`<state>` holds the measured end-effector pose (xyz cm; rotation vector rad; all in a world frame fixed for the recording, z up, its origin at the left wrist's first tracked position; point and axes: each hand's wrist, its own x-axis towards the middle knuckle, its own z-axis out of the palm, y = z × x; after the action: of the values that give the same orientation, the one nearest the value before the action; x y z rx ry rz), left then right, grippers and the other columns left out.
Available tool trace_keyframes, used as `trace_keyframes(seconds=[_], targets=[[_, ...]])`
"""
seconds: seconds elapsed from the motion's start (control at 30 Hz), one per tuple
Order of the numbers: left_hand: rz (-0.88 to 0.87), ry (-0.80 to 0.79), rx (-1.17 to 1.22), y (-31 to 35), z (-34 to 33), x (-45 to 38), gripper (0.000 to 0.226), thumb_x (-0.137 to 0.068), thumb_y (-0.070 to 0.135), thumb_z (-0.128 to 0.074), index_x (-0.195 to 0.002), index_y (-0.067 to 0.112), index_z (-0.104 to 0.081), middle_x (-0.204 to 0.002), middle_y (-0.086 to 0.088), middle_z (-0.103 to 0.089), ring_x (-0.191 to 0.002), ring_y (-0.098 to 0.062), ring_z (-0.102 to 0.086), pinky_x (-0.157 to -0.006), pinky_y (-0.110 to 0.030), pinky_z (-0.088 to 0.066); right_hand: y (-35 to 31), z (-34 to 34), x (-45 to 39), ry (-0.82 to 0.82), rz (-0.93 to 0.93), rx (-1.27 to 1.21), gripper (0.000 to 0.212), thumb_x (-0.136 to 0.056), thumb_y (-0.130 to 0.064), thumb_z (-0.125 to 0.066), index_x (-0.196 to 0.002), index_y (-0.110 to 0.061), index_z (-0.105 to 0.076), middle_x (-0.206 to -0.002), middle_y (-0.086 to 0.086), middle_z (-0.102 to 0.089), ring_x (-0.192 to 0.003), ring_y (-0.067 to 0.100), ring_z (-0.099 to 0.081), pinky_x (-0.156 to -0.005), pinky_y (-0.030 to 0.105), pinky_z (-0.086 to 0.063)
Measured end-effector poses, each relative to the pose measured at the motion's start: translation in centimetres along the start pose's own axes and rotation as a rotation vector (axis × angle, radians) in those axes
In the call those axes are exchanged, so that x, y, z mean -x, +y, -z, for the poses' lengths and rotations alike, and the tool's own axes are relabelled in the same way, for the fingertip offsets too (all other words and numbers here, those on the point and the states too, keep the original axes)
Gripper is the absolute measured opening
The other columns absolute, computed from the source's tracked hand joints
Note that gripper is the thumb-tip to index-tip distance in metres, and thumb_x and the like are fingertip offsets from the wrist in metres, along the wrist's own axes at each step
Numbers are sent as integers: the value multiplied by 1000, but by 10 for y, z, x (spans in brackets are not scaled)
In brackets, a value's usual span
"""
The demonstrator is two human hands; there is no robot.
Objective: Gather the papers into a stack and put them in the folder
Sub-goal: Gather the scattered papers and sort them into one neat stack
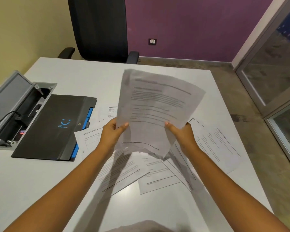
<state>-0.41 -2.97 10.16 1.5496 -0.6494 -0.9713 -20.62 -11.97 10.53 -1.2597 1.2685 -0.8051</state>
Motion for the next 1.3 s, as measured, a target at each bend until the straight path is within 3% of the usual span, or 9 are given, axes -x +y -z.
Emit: trace_keyframes(seconds=[0.13,0.4,0.53,0.63,0.77,0.93,1.07,1.2,1.3], targets=[[-20,3,-1,4,-1,2,31,-82,12,-65,-110,21,-55,-100,3,-63,-94,-15,-59,-87,-32,-47,-5,-1,8,-73,20,-39,20,-80,-13,-70,-92,-23,-58,-83,-14,-61,-77,-2,-57,-59,9,-45],[81,55,-229,-42,3,7,47,-87,14,-60,-130,13,-43,-127,-2,-52,-114,-19,-47,-97,-41,-42,35,-3,18,-52,-100,166,38,-87,-18,-61,-120,2,-55,-121,17,-61,-110,30,-58,-87,28,-45],[189,182,-596,-89,34,22,54,-86,24,-62,-133,12,-40,-142,-12,-43,-129,-30,-43,-102,-45,-39,35,5,16,66,-77,99,38,-91,-15,-56,-125,0,-50,-114,7,-58,-107,18,-54,-87,23,-40],[267,-88,-1287,-124,55,42,83,-82,54,-53,-146,19,-14,-157,-7,-13,-143,-32,-15,-109,-58,-22,38,11,12,137,-74,27,39,-92,-14,-53,-129,-4,-47,-120,9,-57,-110,20,-53,-89,25,-41],[282,-304,-1476,-136,46,47,94,-81,65,-42,-147,22,10,-157,1,16,-145,-31,10,-110,-62,-10,45,13,7,193,-126,5,38,-94,-16,-51,-129,-4,-48,-124,13,-58,-112,25,-54,-92,29,-42],[256,-356,-1277,-122,15,31,74,-92,48,-40,-148,22,1,-158,2,10,-145,-32,8,-112,-59,-9,54,13,2,213,-197,22,38,-92,-21,-54,-128,-7,-49,-125,14,-59,-116,31,-55,-98,36,-45],[157,4,-845,-105,6,25,45,-99,28,-30,-141,14,-32,-149,-6,-37,-137,-27,-31,-114,-49,-15,53,13,0,190,-217,18,38,-93,-19,-53,-127,-5,-49,-123,14,-59,-102,26,-56,-89,32,-46],[415,81,-211,-72,13,15,40,-99,34,-30,-112,11,-60,-126,-15,-58,-111,-29,-54,-100,-38,-41,52,1,6,112,-229,20,36,-93,-16,-53,-126,-4,-51,-120,15,-60,-97,23,-56,-88,33,-48],[517,42,-166,-59,26,19,42,-96,43,-32,-106,14,-61,-122,-15,-61,-108,-33,-57,-100,-42,-43,52,-17,12,5,-226,75,36,-92,-14,-54,-126,-3,-52,-113,14,-62,-94,22,-57,-85,30,-48]])
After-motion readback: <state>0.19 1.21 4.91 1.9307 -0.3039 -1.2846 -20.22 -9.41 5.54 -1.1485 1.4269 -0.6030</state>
